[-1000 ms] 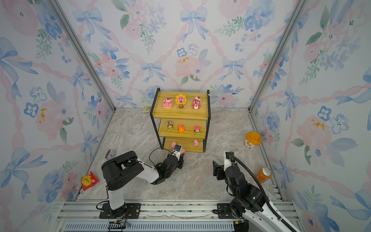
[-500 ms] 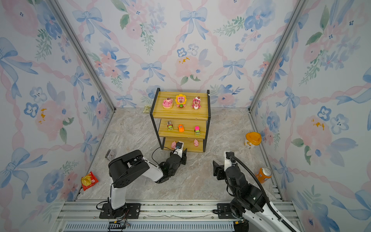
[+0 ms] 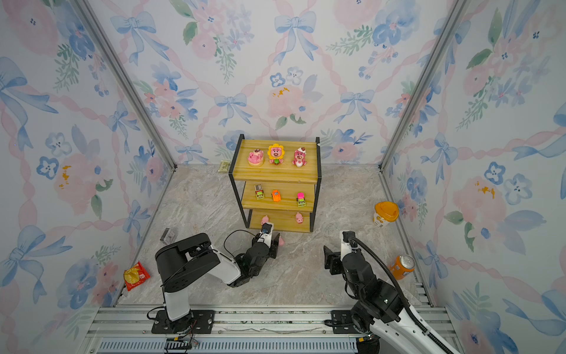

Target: Place and organize the plastic toys onto the shelf

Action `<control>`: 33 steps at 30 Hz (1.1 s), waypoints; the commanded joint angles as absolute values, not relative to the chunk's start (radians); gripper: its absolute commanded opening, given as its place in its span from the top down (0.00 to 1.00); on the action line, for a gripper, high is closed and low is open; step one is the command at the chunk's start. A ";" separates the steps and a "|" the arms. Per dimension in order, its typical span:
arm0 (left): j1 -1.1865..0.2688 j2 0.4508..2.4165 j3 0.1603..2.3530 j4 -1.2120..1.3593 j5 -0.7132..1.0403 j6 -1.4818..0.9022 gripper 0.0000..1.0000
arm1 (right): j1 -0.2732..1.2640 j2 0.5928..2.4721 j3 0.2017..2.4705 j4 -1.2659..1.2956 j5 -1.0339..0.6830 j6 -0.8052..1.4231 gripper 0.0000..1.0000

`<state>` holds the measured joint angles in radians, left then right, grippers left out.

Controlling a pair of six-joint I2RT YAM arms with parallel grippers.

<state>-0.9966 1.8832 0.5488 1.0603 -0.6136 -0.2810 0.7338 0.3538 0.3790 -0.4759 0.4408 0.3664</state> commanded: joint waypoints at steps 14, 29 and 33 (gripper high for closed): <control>-1.000 1.820 0.460 1.062 -0.521 -0.260 0.39 | 0.766 0.713 0.403 -0.237 0.264 0.342 0.19; -1.000 1.849 0.472 1.059 -0.357 -0.292 0.21 | 0.769 0.728 0.405 -0.251 0.265 0.337 0.18; -0.999 1.898 0.522 1.042 -0.345 -0.311 0.21 | 0.769 0.726 0.403 -0.258 0.267 0.336 0.18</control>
